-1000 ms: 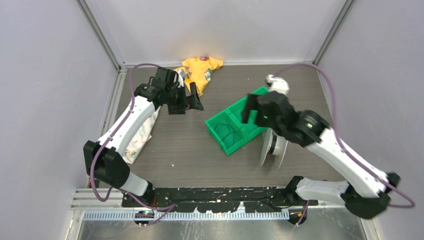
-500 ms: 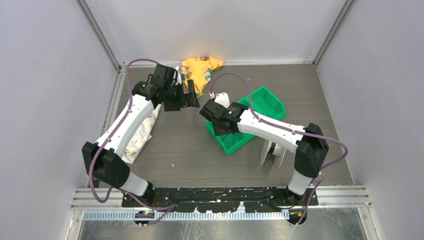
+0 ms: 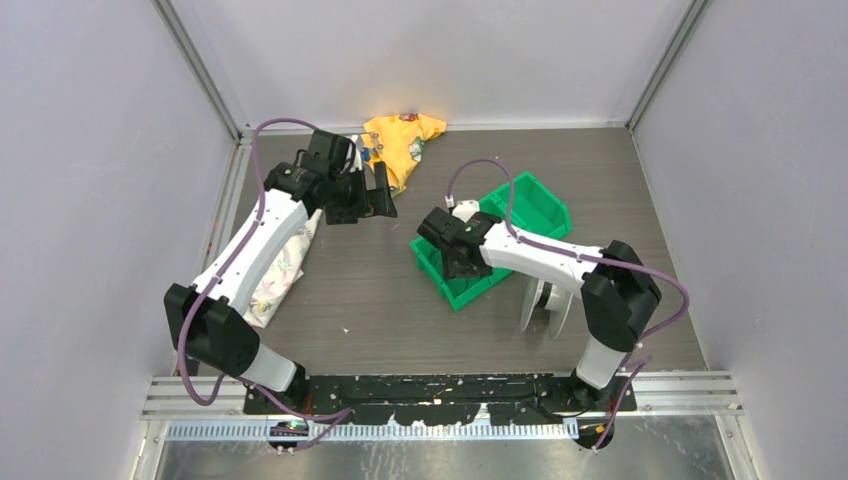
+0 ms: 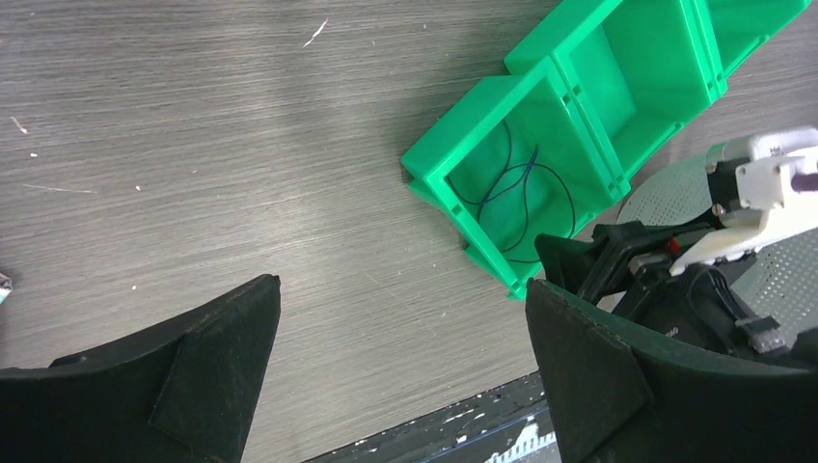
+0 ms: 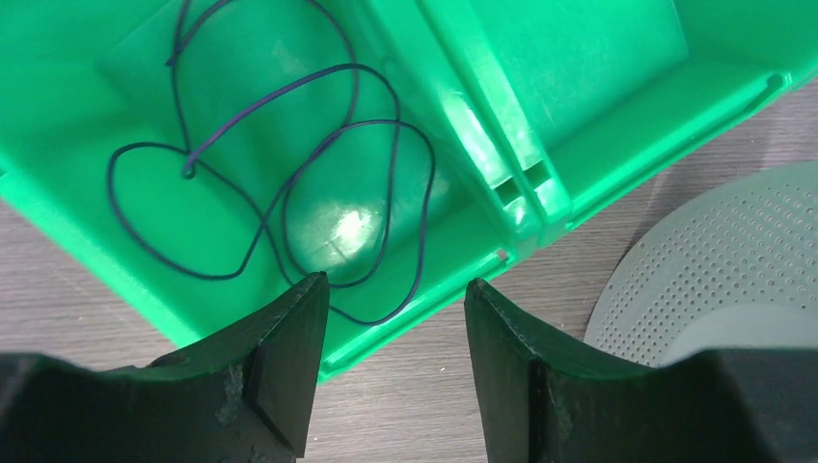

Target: Wrap the cables

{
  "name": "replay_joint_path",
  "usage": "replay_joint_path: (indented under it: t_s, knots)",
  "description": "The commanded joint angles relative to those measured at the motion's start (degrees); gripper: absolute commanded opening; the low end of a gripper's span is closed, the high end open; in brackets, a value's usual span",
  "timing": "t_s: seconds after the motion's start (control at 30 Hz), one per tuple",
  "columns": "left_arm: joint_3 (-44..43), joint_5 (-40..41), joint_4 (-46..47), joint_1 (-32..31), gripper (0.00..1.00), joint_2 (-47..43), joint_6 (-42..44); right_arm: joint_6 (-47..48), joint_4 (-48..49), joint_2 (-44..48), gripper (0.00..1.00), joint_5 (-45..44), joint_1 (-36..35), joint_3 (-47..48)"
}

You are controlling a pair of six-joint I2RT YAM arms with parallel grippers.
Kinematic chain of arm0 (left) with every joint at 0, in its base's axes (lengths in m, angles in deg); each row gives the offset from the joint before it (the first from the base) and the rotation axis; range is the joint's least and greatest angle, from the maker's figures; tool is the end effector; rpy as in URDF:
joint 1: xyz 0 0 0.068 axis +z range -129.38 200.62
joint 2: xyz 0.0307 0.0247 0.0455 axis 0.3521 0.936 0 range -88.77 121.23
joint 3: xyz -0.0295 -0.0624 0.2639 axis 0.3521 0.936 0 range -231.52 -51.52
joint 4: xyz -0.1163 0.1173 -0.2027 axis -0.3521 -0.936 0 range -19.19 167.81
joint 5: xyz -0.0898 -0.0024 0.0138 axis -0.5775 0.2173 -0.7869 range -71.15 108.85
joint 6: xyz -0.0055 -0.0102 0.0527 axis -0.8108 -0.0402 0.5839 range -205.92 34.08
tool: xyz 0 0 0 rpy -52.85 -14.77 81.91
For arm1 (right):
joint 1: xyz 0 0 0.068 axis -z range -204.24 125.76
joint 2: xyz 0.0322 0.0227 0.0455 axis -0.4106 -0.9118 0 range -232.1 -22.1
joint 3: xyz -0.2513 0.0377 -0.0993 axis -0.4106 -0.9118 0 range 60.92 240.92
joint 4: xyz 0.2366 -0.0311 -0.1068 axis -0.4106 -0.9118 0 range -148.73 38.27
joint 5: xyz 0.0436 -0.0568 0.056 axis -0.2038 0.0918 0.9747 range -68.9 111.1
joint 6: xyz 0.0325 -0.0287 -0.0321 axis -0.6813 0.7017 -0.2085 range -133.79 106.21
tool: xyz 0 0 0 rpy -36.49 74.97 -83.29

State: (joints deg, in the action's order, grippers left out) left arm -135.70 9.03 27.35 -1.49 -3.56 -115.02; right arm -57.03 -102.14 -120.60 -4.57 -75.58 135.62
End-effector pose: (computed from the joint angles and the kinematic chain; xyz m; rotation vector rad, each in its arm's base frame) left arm 0.2868 -0.1229 0.3467 -0.0791 2.5458 -0.5817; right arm 0.2221 0.2529 0.2286 -0.1026 2.6253 -0.1382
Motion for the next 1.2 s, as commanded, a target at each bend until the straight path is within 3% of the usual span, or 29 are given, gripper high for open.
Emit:
replay_joint_path:
  t_s: [0.0, 0.47, 0.5, 0.53, 0.63, 0.73, 1.17]
  knots:
    - [0.15, -0.17, 0.78, 0.14, 1.00, -1.24, 0.66, -1.96, 3.13, 0.73, 0.59, 1.51, 0.66, -0.55]
    - [0.24, -0.54, 0.58, 0.14, 1.00, -0.70, 0.42, -1.14, 7.90, -3.19, 0.53, 5.27, 1.65, -3.38]
    - [0.25, -0.61, 0.62, 0.14, 1.00, -0.62, 0.37, -0.92, 8.10, -3.00, 0.49, 5.42, 1.59, -3.38]
    - [0.25, -0.65, 0.67, 0.14, 1.00, -0.53, 0.33, -0.76, 8.25, -2.71, 0.37, 5.39, 1.65, -3.36]
    - [0.25, -1.10, 1.01, 0.14, 1.00, 0.00, -0.02, 0.25, 8.82, -1.79, 0.14, 5.28, 1.69, -3.12]
    - [0.16, -1.78, 1.28, 0.14, 1.00, 0.47, -0.31, 0.68, 8.78, -0.35, 0.01, 4.93, 1.76, -2.36]
    - [-1.58, -2.19, 1.42, 0.14, 1.00, 2.38, -0.46, 10.48, 10.07, 13.46, 0.01, 0.65, 1.73, 3.73]
